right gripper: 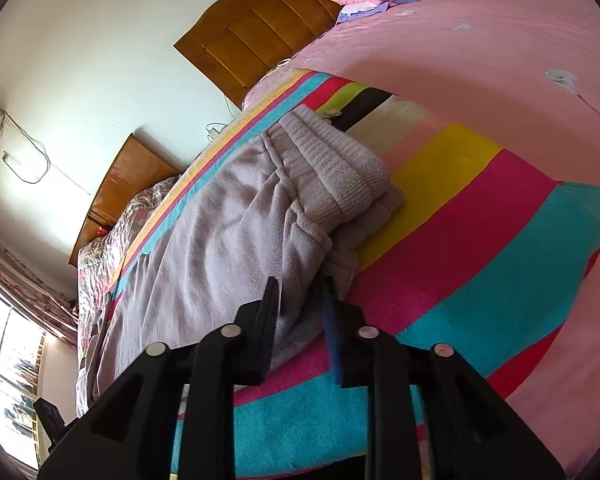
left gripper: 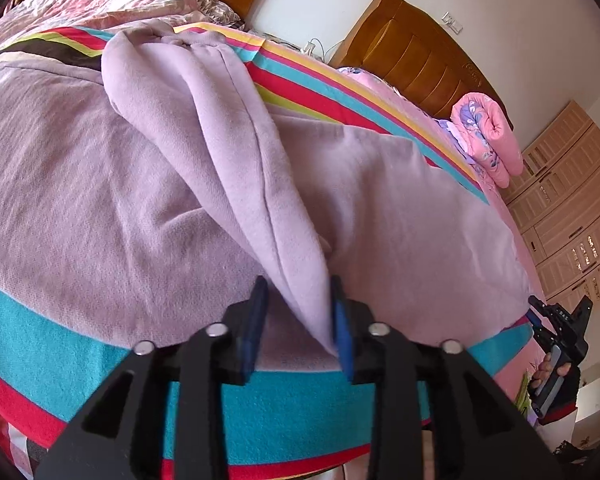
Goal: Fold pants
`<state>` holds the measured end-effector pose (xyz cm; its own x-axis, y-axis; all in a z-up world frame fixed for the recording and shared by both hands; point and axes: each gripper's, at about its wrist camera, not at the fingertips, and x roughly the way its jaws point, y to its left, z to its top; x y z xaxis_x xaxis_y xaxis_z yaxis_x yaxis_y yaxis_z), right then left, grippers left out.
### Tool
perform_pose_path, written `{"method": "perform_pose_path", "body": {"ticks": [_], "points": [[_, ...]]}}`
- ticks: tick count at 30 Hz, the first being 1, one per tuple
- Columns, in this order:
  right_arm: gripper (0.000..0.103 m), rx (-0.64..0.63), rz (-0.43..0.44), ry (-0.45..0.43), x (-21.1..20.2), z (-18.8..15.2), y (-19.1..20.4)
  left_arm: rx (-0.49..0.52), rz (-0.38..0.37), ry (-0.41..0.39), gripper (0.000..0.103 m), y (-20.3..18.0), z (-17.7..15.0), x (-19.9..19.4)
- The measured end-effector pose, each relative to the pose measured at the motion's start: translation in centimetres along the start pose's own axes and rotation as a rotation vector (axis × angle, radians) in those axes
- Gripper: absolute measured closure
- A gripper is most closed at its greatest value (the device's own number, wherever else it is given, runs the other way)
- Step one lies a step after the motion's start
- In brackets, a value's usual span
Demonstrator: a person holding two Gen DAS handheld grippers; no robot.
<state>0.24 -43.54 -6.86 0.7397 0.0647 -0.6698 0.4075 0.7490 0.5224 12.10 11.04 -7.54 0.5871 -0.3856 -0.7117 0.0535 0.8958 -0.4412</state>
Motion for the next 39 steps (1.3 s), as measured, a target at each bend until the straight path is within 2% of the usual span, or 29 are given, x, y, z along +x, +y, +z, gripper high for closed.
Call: {"method": "perform_pose_path", "body": {"ticks": [1, 3, 5, 9, 11, 13, 18, 19, 22, 25, 28, 30, 31, 32, 33, 34, 36, 39], "points": [[0.027, -0.015, -0.040, -0.044, -1.1, 0.0, 0.5, -0.001, 0.015, -0.034, 0.034, 0.1, 0.2, -0.8], [0.027, -0.113, -0.061, -0.139, -3.5, -0.2, 2.7, -0.007, 0.031, -0.094, 0.027, 0.6, 0.7, -2.4], [0.027, -0.262, -0.073, -0.188, -4.8, -0.7, 6.3, -0.022, 0.057, -0.128, 0.023, 1.4, 1.7, -3.8], [0.028, -0.510, 0.073, -0.133, -3.6, -1.8, 14.4, -0.011, 0.110, -0.156, 0.019, 1.2, 5.2, -5.4], [0.029, -0.609, 0.130, -0.097, -1.8, -2.3, 18.6, 0.008, 0.163, -0.112, 0.011, -0.1, 8.1, -4.8], [0.030, -0.688, 0.205, -0.045, 0.3, -3.1, 23.1, 0.038, 0.178, -0.062, 0.010, -1.3, 11.1, -3.0], [0.032, -0.842, 0.314, 0.038, 4.6, -6.7, 32.4, 0.138, 0.327, 0.141, 0.012, -2.9, 18.2, 5.5], [0.032, -0.852, 0.334, 0.054, 5.3, -7.3, 33.4, 0.149, 0.356, 0.160, 0.017, -2.9, 19.4, 7.0], [0.032, -0.868, 0.376, 0.104, 6.7, -8.9, 35.1, 0.124, 0.426, 0.229, 0.021, -1.4, 22.3, 11.1], [0.032, -0.866, 0.381, 0.158, 8.5, -9.4, 35.3, 0.067, 0.426, 0.296, 0.034, 0.8, 24.0, 14.4], [0.031, -0.857, 0.368, 0.193, 9.9, -9.2, 35.1, 0.064, 0.461, 0.323, 0.038, 2.3, 24.9, 16.4], [0.032, -0.842, 0.371, 0.205, 10.8, -8.6, 35.2, 0.087, 0.471, 0.309, 0.038, 2.4, 25.2, 16.8], [0.032, -0.838, 0.371, 0.210, 11.2, -8.3, 35.3, 0.097, 0.479, 0.305, 0.046, 2.4, 25.3, 16.9], [0.032, -0.836, 0.368, 0.213, 11.6, -8.1, 35.6, 0.115, 0.494, 0.289, 0.058, 2.4, 25.3, 16.6], [0.032, -0.838, 0.367, 0.217, 11.9, -8.0, 36.0, 0.142, 0.502, 0.277, 0.089, 2.3, 25.3, 16.3], [0.031, -0.843, 0.370, 0.222, 12.3, -7.9, 36.5, 0.171, 0.495, 0.261, 0.096, 2.2, 25.0, 15.8], [0.032, -0.875, 0.382, 0.233, 12.8, -7.9, 37.5, 0.194, 0.471, 0.168, 0.098, 2.5, 24.5, 13.1], [0.032, -0.980, 0.418, 0.243, 13.4, -8.5, 39.1, 0.074, 0.332, -0.062, 0.098, 5.3, 22.4, 3.6]]}}
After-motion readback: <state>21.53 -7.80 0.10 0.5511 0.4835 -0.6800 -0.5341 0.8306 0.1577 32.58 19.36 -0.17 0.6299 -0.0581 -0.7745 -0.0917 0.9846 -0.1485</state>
